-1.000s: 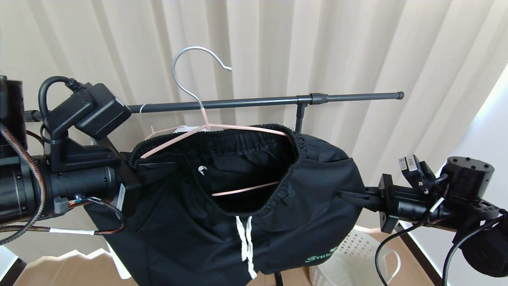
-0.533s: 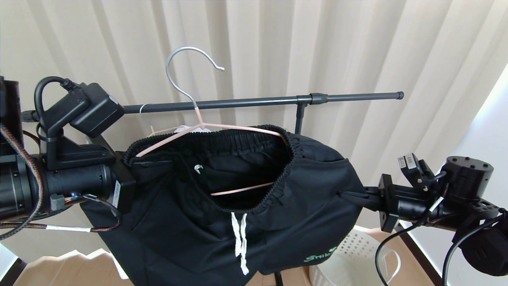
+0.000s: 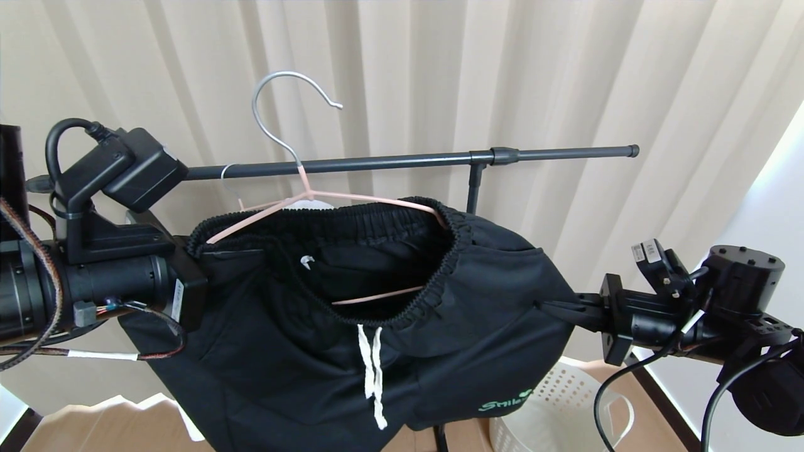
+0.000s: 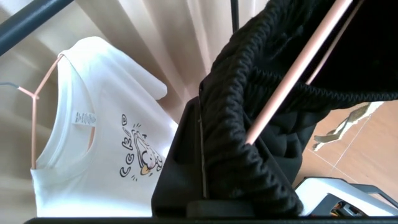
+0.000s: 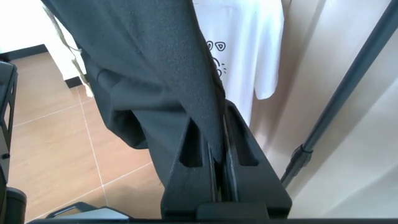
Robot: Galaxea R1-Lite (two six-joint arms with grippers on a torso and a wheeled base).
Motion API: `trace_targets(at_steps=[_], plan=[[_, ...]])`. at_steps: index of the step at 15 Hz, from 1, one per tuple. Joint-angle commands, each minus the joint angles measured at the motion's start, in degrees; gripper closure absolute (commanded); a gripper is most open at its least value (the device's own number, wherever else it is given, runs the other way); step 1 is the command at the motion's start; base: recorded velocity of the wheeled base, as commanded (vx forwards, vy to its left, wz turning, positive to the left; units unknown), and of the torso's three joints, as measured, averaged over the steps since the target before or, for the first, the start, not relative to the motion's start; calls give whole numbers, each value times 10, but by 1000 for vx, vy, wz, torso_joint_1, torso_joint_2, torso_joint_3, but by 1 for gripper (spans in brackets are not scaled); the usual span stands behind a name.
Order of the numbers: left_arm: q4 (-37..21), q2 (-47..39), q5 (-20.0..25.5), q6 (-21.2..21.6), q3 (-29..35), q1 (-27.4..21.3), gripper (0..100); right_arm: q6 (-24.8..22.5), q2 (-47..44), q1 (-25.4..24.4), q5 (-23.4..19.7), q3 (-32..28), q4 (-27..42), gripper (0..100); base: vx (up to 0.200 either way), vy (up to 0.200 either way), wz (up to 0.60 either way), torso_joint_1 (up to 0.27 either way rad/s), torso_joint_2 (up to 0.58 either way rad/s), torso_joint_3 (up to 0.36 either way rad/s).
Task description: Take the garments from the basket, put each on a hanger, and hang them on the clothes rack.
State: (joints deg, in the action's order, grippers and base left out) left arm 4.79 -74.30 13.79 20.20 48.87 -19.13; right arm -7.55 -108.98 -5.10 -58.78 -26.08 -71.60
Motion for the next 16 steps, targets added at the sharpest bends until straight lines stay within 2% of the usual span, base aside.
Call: trace_targets(at_steps=[1,5,6,16], plan=[[0,0,-1,0,-2,8,100,0,1,0,0,0,0,100,0,0,0,0,0,0],[0,-1,-1,0,-1,10,100,-1,0,-1,0,3,-2,100,0,0,0,0,0,0],[0,-1,-1,1,-2,10,100,-1,0,-1,0,3,-2,0,0,0,0,0,0,0],[2,-21,-4,-1,-42,17,100,1,28,-2,-1,4,-3,0,0,0,0,0,0,0]])
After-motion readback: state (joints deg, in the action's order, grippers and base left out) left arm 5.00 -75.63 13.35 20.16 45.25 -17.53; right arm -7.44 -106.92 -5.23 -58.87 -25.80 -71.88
